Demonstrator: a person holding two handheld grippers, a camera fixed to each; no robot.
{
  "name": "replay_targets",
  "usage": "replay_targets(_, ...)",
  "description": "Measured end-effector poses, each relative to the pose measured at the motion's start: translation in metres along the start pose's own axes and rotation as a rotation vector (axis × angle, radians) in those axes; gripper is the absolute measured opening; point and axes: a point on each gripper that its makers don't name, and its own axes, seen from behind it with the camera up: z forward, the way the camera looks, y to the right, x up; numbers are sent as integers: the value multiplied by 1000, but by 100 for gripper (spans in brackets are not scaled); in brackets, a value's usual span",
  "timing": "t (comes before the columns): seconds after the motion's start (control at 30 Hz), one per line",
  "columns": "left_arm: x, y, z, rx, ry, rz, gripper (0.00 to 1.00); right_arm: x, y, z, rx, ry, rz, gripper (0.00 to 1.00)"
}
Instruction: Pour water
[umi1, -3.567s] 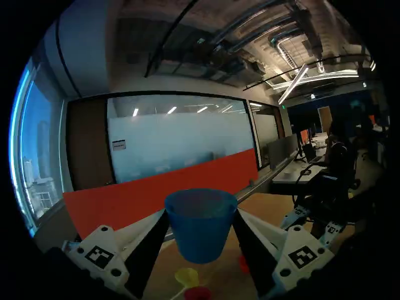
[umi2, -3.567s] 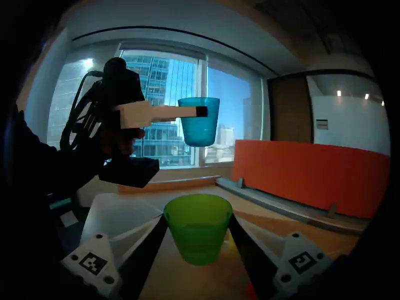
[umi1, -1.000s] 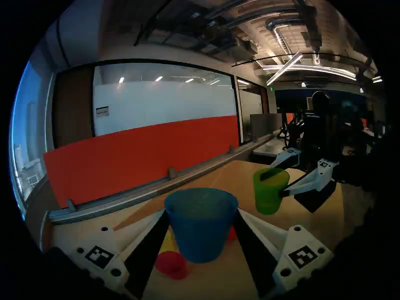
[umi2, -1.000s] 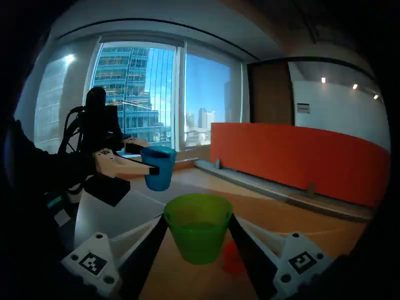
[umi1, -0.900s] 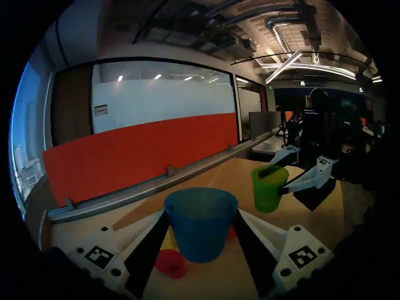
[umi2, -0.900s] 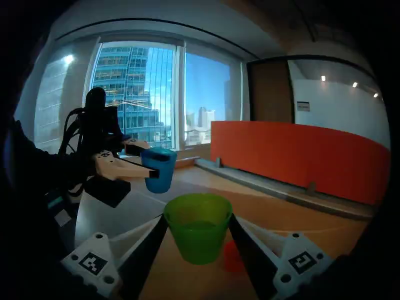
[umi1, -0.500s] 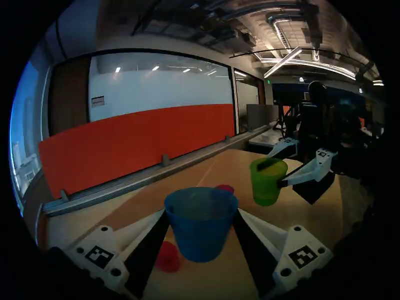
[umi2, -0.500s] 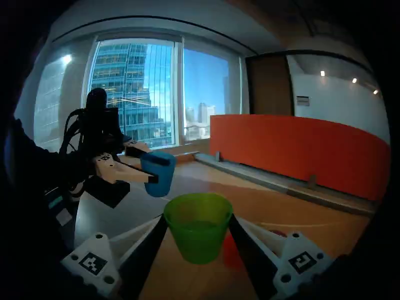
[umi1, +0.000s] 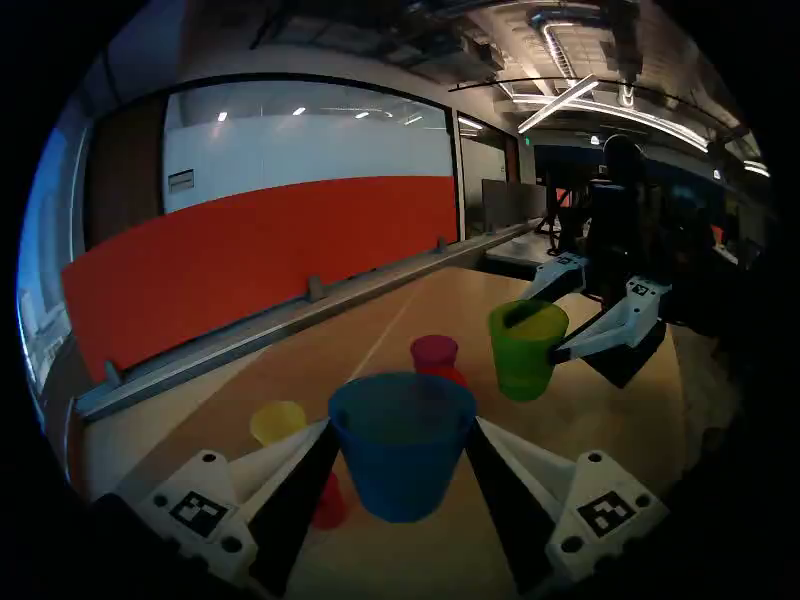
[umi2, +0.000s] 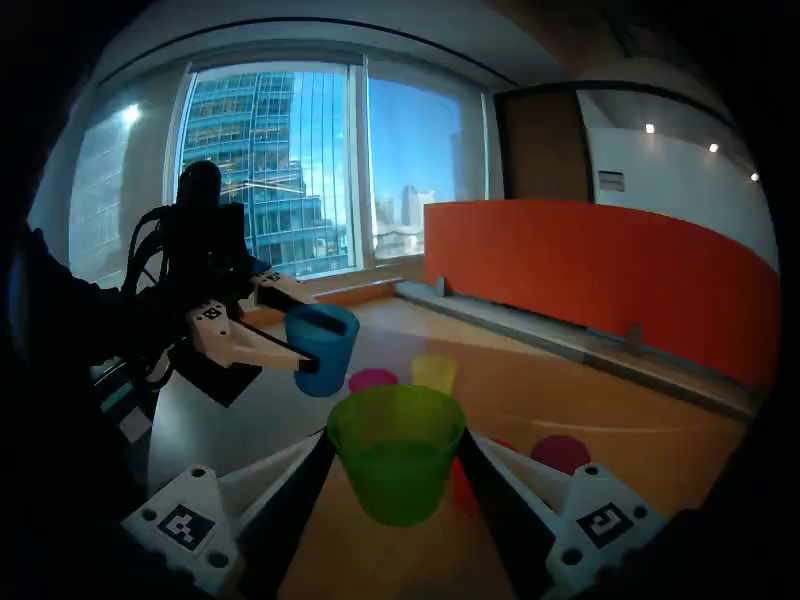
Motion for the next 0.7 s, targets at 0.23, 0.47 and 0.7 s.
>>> replay_targets(0.23, -15, 8, 7, -27, -49, 19, 85, -11, 1, 2, 12, -36, 12, 90)
replay_targets(0.47, -28, 11, 11, -41, -95, 50, 85, -22, 2, 5, 22, -75, 9, 90)
replay_targets(0.7, -43, 13, 14, -59, -145, 74, 86, -36, 3, 9, 31, -118, -2, 90)
